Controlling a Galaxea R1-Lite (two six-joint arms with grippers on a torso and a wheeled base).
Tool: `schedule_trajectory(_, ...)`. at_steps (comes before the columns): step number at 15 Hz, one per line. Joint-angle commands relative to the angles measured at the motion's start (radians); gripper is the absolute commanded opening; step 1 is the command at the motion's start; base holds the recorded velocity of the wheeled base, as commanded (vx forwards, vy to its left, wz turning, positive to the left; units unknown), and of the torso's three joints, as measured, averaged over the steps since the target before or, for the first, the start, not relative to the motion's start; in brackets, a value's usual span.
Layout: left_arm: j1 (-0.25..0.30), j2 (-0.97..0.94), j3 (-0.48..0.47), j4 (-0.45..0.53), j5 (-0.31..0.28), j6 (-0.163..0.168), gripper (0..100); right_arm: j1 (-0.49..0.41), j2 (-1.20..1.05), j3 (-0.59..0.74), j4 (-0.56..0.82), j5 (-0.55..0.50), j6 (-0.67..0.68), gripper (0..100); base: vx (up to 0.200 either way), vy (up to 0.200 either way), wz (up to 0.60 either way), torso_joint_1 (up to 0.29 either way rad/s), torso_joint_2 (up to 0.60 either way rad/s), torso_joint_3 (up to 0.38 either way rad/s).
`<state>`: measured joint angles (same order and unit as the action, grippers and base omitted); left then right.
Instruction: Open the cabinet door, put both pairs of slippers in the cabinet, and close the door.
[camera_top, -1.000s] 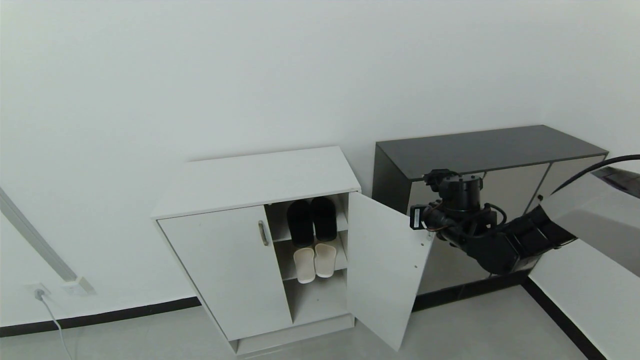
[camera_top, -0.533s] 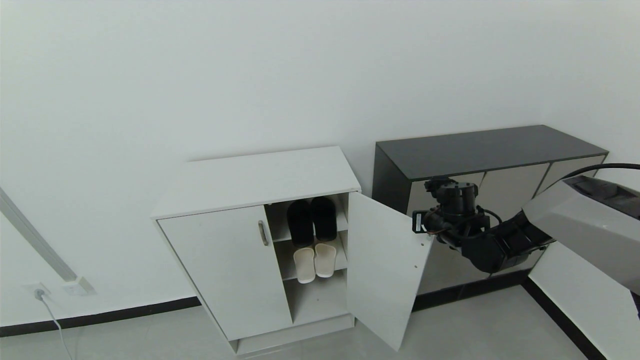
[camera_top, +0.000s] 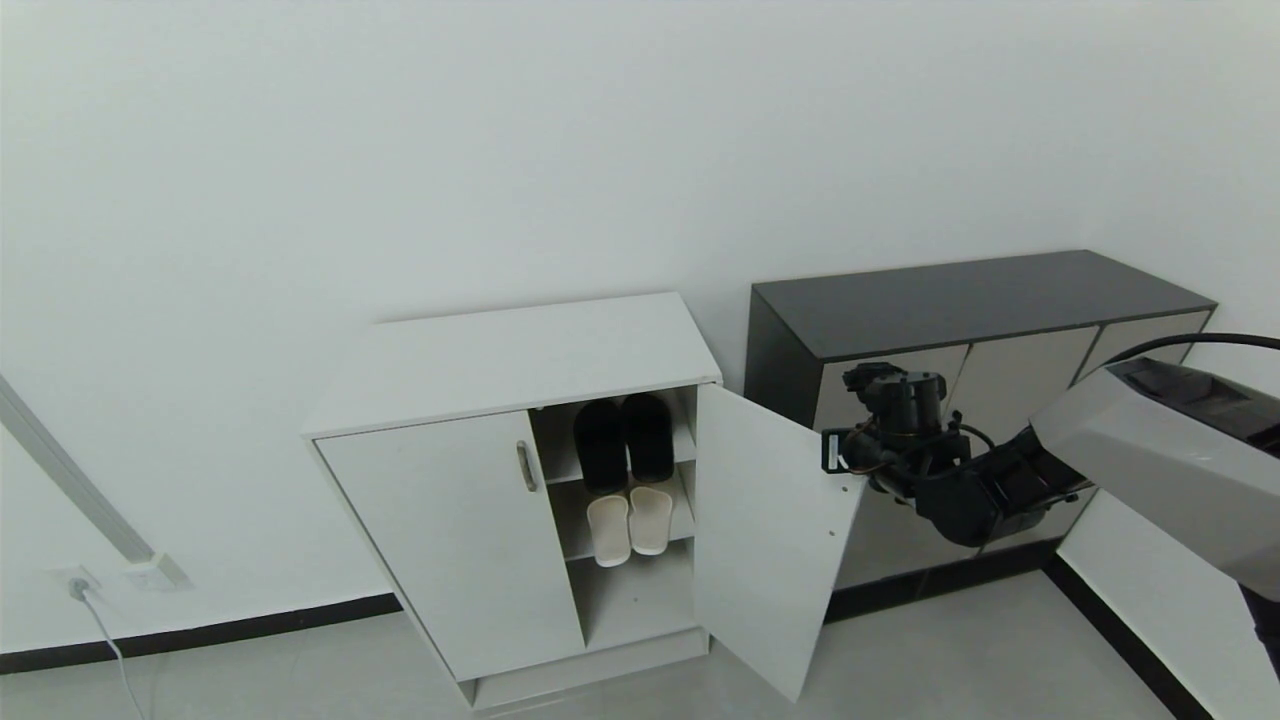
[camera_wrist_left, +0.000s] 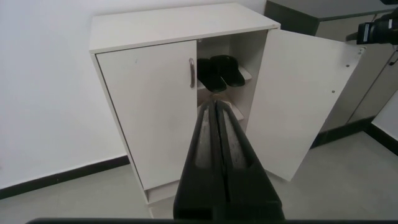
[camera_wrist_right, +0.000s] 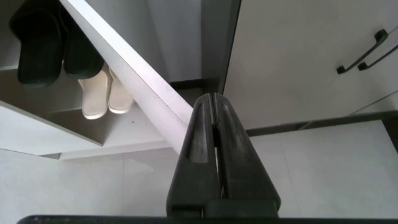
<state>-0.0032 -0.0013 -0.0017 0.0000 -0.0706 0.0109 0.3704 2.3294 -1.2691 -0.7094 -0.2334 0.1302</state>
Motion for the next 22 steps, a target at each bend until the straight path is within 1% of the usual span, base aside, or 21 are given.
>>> schedule_trajectory(1, 0.0, 0.001, 0.0, 0.0, 0.0, 0.001, 0, -0.001, 0.005, -0.001, -0.001, 0.0, 0.0, 0, 0.0, 0.0, 0.0, 0.0, 0.0, 0.0)
schedule_trajectory(9, 0.0, 0.001, 0.0, 0.0, 0.0, 0.0, 0, 0.018, -0.001, 0.011, -0.001, -0.001, 0.0, 0, 0.0, 0.0, 0.0, 0.0, 0.0, 0.0)
schedule_trajectory(13, 0.0, 0.001, 0.0, 0.0, -0.001, 0.001, 0, 0.099, -0.041, 0.077, -0.007, -0.006, 0.0, 0, 0.0, 0.0, 0.0, 0.0, 0.0, 0.0)
schedule_trajectory(15, 0.0, 0.001, 0.0, 0.0, 0.0, 0.001, 0, 0.17, -0.082, 0.132, -0.009, -0.009, 0.002, 0, 0.0, 0.0, 0.0, 0.0, 0.0, 0.0)
schedule_trajectory(17, 0.0, 0.001, 0.0, 0.0, 0.0, 0.0, 0, 0.222, -0.128, 0.163, -0.018, -0.009, 0.005, 0, 0.0, 0.0, 0.0, 0.0, 0.0, 0.0)
schedule_trajectory(19, 0.0, 0.001, 0.0, 0.0, 0.0, 0.0, 0, 0.235, -0.148, 0.169, -0.019, -0.009, 0.005, 0, 0.0, 0.0, 0.0, 0.0, 0.0, 0.0)
schedule_trajectory(22, 0.0, 0.001, 0.0, 0.0, 0.0, 0.0, 0, 0.26, -0.209, 0.214, -0.016, 0.003, -0.009, 0, 0.0, 0.0, 0.0, 0.0, 0.0, 0.0)
